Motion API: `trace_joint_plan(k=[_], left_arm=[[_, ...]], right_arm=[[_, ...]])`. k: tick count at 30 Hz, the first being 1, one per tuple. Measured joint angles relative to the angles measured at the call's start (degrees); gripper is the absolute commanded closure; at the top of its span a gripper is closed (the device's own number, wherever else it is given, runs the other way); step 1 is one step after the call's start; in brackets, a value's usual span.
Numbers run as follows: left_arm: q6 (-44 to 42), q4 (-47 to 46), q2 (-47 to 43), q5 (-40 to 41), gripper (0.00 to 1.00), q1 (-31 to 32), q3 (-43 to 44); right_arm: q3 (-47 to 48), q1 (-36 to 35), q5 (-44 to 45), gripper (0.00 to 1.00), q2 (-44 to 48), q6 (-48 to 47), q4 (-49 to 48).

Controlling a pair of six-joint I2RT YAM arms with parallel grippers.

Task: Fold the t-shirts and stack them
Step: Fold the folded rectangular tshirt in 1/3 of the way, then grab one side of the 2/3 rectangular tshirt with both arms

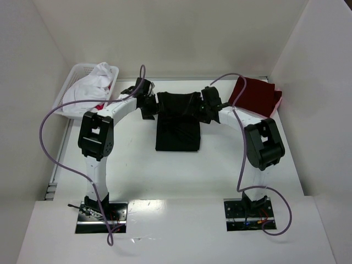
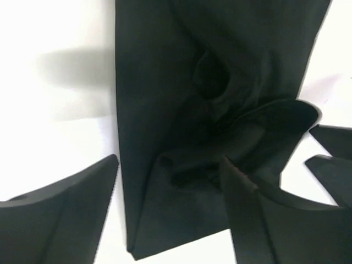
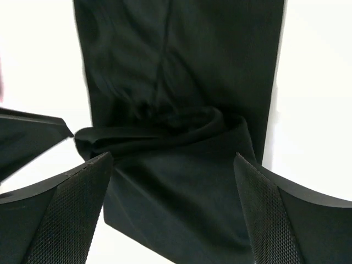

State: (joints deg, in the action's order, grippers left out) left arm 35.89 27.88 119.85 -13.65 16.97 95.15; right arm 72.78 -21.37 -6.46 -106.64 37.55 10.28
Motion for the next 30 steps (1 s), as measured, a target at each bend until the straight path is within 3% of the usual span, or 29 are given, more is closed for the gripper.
trace_joint_plan(k=[3,8,10,14,16,22,30], left_arm=[[0.0,-1.2,-0.5,-0.4,0.15,-0.8,0.2],[-0.6,-4.0,-6.7,-3.3,0.33,-1.9,-5.5],[-0.9,-5.8,-11.0,-5.1,0.36,-2.0,-9.8],[-1.2,-7.7,-17.8,-8.6,0.14,-0.7,-16.7],[-1.2,-8.9,-19.7,-9.7,0.09,0.2,-20.5],[-0.3,-7.6,-21.1,-10.4,0.1,1.1,-31.5],[0.8,-8.0,-21.1,-10.8,0.25,1.0,-36.6]], right_arm=[[0.4,1.0,1.3,0.05,1.8,-0.2,-0.3],[-0.9,1.6,1.8,0.27,7.2,-0.5,-1.0],[-3.3,1.6,1.6,0.28,10.0,-0.2,-1.7],[-10.5,1.6,0.6,0.19,15.4,0.4,-2.5],[-14.7,1.6,-0.1,0.17,17.4,0.5,-2.0],[-24.2,0.4,-1.7,0.17,21.1,1.1,0.4],[-26.4,-4.0,-3.5,0.31,21.5,1.9,1.0]])
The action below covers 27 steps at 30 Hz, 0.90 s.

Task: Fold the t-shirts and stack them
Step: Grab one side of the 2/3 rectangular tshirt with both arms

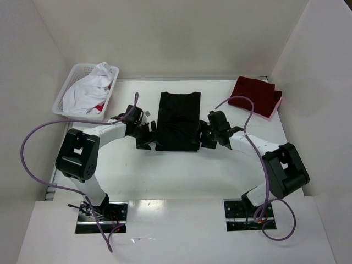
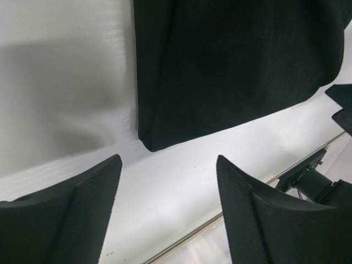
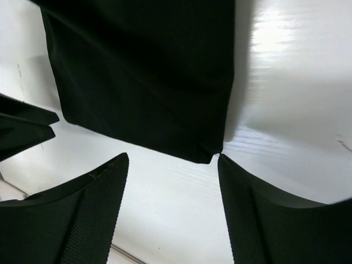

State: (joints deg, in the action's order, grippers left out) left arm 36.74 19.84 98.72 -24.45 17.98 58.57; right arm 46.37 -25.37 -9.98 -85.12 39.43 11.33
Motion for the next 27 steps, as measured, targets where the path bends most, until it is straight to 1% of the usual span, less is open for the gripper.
trace_joint_plan(k=[1,3,9,12,15,17,18,20,22,24,25,26,27], left_arm=[[0.2,-0.4,0.0,-0.1,0.26,0.0,-0.4],[0.7,-1.0,0.1,-0.4,0.27,0.0,-0.7],[1.2,-3.4,2.3,-1.5,0.32,0.0,-0.7],[1.3,-3.9,3.4,-1.6,0.4,0.0,-0.7],[1.4,-4.4,4.4,-2.1,0.53,0.0,-0.7],[1.4,-4.7,5.0,-2.4,0.59,0.0,-0.7],[1.5,-4.9,5.3,-2.6,0.62,0.0,-0.7],[1.6,-5.1,5.7,-2.9,0.69,0.0,-0.7],[1.7,-5.2,6.1,-2.9,0.82,0.0,-0.7],[1.9,-5.3,6.5,-2.8,0.91,0.0,-0.7],[2.2,-5.3,6.7,-2.8,0.97,0.0,-0.7],[2.4,-5.4,6.7,-2.9,1.0,0.0,-0.7],[2.4,-5.4,6.8,-2.9,1.0,0.0,-0.7]], right_arm=[[0.0,-0.5,0.0,0.34,-0.2,0.1,0.0],[0.0,-1.1,0.0,0.36,-1.2,0.1,-0.1],[0.0,-1.5,0.5,0.38,-4.9,0.1,0.9],[0.0,-1.5,0.9,0.41,-5.4,0.1,1.8],[0.0,-1.6,1.2,0.47,-5.9,0.1,1.8],[0.2,-1.6,1.2,0.54,-6.9,0.2,1.8],[0.4,-1.6,1.2,0.55,-7.3,0.2,1.6],[0.9,-1.7,1.2,0.63,-8.0,0.3,1.4],[1.2,-1.7,1.2,0.71,-8.8,0.4,1.1],[1.5,-1.9,1.2,0.83,-9.3,0.4,0.8],[1.5,-1.9,1.2,0.87,-9.5,0.4,0.8],[1.5,-2.0,1.2,0.94,-9.7,0.4,0.7],[1.6,-2.0,1.1,0.99,-9.8,0.4,0.7]])
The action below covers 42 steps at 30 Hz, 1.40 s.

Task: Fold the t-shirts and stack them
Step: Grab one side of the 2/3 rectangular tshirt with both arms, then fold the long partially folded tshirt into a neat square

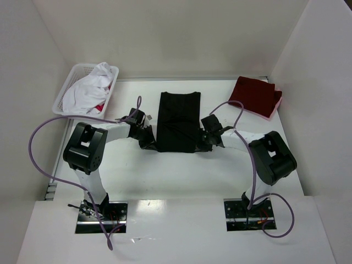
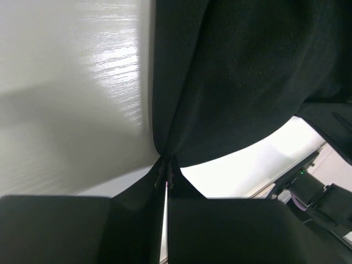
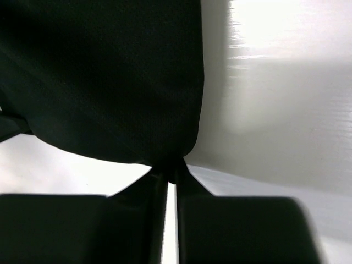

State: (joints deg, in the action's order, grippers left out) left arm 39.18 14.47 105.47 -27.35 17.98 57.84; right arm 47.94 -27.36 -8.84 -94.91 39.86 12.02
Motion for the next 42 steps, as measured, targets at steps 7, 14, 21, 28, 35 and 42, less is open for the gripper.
trace_joint_plan(k=[7,14,21,28,35,42], left_arm=[[0.1,0.5,-1.3,0.8,1.0,0.6,-0.9],[1.9,3.3,-9.3,2.0,1.0,3.7,-8.5],[3.4,11.5,-24.5,2.2,1.0,4.4,-10.4],[2.7,14.9,-27.8,1.5,1.0,0.4,1.3],[0.0,14.9,-15.8,-1.0,1.0,-3.7,13.7],[-1.8,14.6,-1.2,-3.7,1.0,-5.8,28.7]], right_arm=[[-0.3,-1.9,1.6,1.0,1.1,1.3,0.5],[-4.6,-7.5,2.4,1.0,10.1,5.8,4.4],[-6.0,-8.7,3.0,1.0,21.3,8.7,10.2],[3.7,-7.7,4.5,1.0,19.7,6.6,14.2],[19.1,-2.9,6.5,1.0,9.5,0.5,14.1],[29.4,1.9,7.0,0.99,-0.5,-3.6,13.6]])
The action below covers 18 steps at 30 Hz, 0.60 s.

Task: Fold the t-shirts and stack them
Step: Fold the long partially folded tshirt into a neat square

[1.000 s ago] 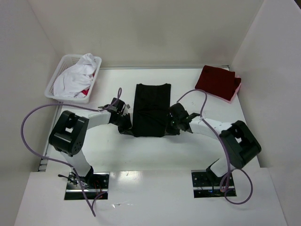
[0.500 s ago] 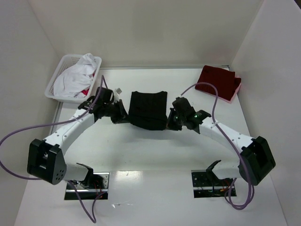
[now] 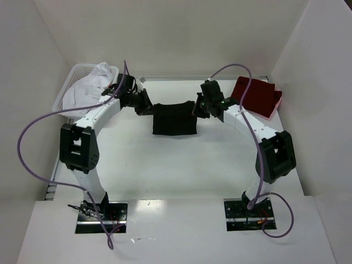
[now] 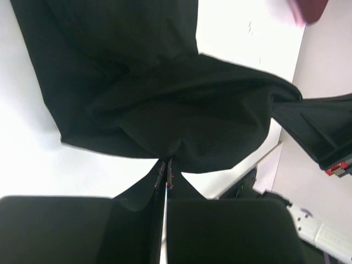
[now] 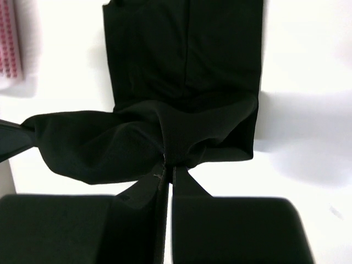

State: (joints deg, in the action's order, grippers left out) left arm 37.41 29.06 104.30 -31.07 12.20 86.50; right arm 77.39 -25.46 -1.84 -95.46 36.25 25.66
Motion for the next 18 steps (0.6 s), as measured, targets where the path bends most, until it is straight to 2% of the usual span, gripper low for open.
trace_joint_plan(k=[14,16,17,18], left_arm=[[0.1,0.2,22.4,-0.3,1.0,-3.5,25.0],[0.1,0.7,25.6,0.1,0.96,-3.9,29.9],[0.1,0.9,27.3,0.5,0.91,-4.1,32.7],[0.0,0.9,29.0,0.8,0.82,-4.3,35.6]], right_arm=[[23.9,5.7,-2.5,0.92,-22.8,-5.4,-2.2],[28.1,6.1,-2.8,0.89,-26.1,-6.0,-2.1],[30.4,6.3,-2.9,0.85,-27.9,-6.3,-2.2],[32.8,6.5,-2.9,0.78,-29.8,-6.5,-2.3]])
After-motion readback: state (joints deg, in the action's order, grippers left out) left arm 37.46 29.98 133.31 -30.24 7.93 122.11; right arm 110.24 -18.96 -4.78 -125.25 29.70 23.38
